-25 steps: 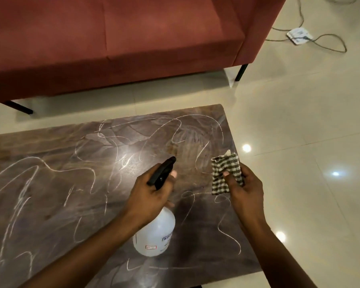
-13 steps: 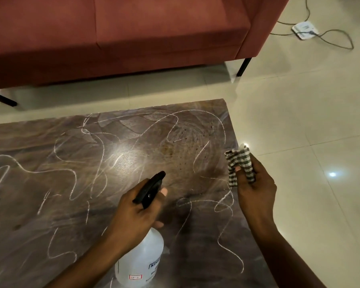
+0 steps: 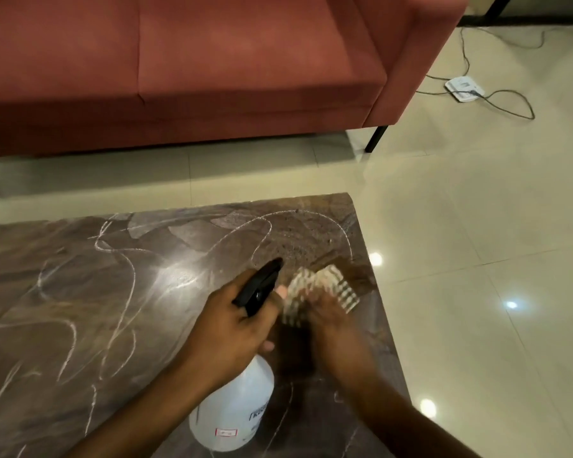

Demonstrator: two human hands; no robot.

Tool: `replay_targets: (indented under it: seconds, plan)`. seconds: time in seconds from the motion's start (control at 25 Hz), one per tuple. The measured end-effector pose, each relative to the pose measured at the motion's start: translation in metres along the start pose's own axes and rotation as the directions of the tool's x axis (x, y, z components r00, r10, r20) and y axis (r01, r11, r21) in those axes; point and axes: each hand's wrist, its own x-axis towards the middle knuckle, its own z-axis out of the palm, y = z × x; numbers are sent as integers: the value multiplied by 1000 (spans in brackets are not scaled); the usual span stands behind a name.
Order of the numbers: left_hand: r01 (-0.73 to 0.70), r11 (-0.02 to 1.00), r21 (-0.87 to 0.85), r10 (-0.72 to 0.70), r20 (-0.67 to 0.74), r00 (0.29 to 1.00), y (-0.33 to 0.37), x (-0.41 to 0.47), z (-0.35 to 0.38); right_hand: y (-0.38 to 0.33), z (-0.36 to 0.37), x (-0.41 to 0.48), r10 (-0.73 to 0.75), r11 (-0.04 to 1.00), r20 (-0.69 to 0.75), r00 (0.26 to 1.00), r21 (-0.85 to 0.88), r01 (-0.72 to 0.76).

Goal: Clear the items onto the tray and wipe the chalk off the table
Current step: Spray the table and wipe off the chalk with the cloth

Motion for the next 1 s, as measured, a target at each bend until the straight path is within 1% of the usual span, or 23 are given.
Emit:
replay_targets:
  seconds: [0.04, 0.08, 0.12, 0.16, 0.2, 0.24, 0.28, 0.32, 0.4, 0.44, 0.48, 0.52, 0.56, 0.6, 0.64, 0.68, 0.72, 0.76, 0.8, 0.88, 0.92, 0.96, 1.0]
  plan:
    - [-8, 999, 35, 8, 20, 1000, 0, 4, -2, -13, 2, -21, -223, 972, 96, 970, -57, 229]
    - [-10, 997, 83, 6, 43, 999, -2, 7, -5, -9, 5, -33, -370, 919, 196, 908, -64, 388]
    - [-4, 994, 106, -2, 63, 998, -1, 7, -8, 11, 6, -24, -435, 887, 238, 869, -54, 459]
    - [5, 995, 95, -11, 67, 998, -3, 5, -15, 39, 10, 4, -408, 902, 225, 885, -48, 428]
    - [23, 997, 69, -26, 46, 999, -4, 3, -22, 61, 7, 46, -272, 957, 157, 950, -60, 284]
    - [44, 998, 46, -45, 21, 999, -5, -1, -28, 83, 0, 94, -40, 996, 103, 994, -70, 47]
    - [53, 998, 22, -53, -10, 999, -5, -5, -33, 97, -11, 140, 168, 985, 76, 983, -53, -164]
    - [50, 999, 0, -50, -46, 998, -6, -8, -39, 100, -20, 174, 260, 966, 63, 963, -12, -260]
    - [63, 998, -25, -66, -110, 992, -9, -9, -47, 79, -14, 186, 331, 942, 61, 942, 32, -333]
    - [76, 997, -32, -79, -127, 989, -10, -10, -51, 57, -7, 166, 266, 961, 105, 958, 47, -272]
    - [83, 996, -33, -86, -125, 988, -9, -10, -52, 29, 4, 130, 119, 988, 129, 984, 88, -130]
    - [83, 996, -23, -85, -112, 990, -8, -10, -52, -4, 12, 83, -92, 991, 164, 982, 113, 74]
    - [74, 997, -5, -74, -97, 993, -9, -9, -52, -30, 16, 37, -303, 951, 197, 932, 122, 284]
    - [66, 998, 4, -65, -85, 994, -7, -8, -51, -42, 18, 8, -476, 879, 251, 843, 133, 457]
    - [60, 998, -6, -60, -87, 994, -6, -7, -50, -36, 14, 6, -578, 812, 319, 751, 133, 569]
    - [60, 998, -21, -61, -94, 994, -5, -6, -51, -20, 11, 28, -607, 785, 342, 718, 115, 609]
    - [61, 998, -22, -63, -99, 993, -5, -7, -54, -6, 2, 67, -528, 840, 322, 786, 60, 540]
    - [55, 998, 1, -55, -101, 993, -5, -9, -56, 10, -6, 112, -340, 937, 273, 900, 21, 348]
    - [42, 998, 36, -38, -103, 994, -6, -12, -59, 29, -11, 153, -112, 993, 201, 973, -1, 114]
    - [26, 998, 53, -20, -114, 993, -9, -19, -62, 44, -11, 210, 155, 988, 123, 980, 6, -157]
    - [35, 999, 28, -31, -128, 991, -9, -23, -64, 31, 0, 212, 194, 980, 111, 975, 23, -198]
    - [47, 999, -2, -47, -138, 989, -8, -26, -65, 5, 10, 198, 175, 981, 129, 976, 56, -183]
    - [56, 998, -25, -59, -143, 988, -7, -29, -66, -28, 20, 172, 60, 989, 148, 987, 124, -79]
